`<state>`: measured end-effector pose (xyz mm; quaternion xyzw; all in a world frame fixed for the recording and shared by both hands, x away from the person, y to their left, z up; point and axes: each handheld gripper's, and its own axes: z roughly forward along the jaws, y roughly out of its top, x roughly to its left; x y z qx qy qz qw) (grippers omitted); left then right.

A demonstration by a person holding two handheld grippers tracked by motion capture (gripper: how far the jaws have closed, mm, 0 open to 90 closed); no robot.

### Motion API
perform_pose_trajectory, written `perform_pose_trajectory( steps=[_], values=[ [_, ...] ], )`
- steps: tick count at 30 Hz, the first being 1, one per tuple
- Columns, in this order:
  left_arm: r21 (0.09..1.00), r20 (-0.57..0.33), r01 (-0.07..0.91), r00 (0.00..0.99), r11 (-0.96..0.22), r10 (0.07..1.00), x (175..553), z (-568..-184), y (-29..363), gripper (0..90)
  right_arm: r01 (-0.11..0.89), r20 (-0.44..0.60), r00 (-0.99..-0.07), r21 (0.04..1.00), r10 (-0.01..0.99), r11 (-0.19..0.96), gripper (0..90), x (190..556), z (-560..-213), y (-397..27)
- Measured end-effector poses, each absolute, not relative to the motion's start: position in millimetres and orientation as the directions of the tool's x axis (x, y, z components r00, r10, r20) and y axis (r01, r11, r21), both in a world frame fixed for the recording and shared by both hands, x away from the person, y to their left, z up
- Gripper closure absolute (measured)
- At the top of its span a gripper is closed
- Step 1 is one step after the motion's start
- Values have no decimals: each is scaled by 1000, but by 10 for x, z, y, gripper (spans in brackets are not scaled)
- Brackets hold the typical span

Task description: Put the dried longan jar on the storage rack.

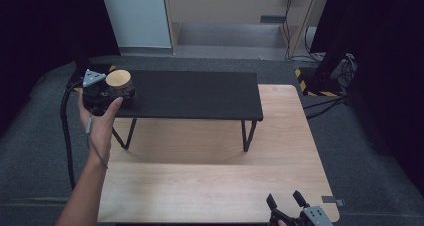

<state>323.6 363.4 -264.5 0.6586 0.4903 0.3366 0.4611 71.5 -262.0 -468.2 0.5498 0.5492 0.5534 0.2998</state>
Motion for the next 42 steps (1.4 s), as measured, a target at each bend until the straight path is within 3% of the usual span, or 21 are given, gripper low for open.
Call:
perform_pose_trajectory(
  steps=[17, 42],
  values=[
    [950, 52, 279, 308, -142, 950, 2936, -2617, 3576, 27, 267, 271, -228, 941, 935, -208, 35, 726, -4652, -2580],
    [971, 28, 215, 316, -101, 948, 2244, -2754, 3691, 33, 269, 272, -250, 941, 929, -204, 34, 747, -4652, -2537]
  ],
)
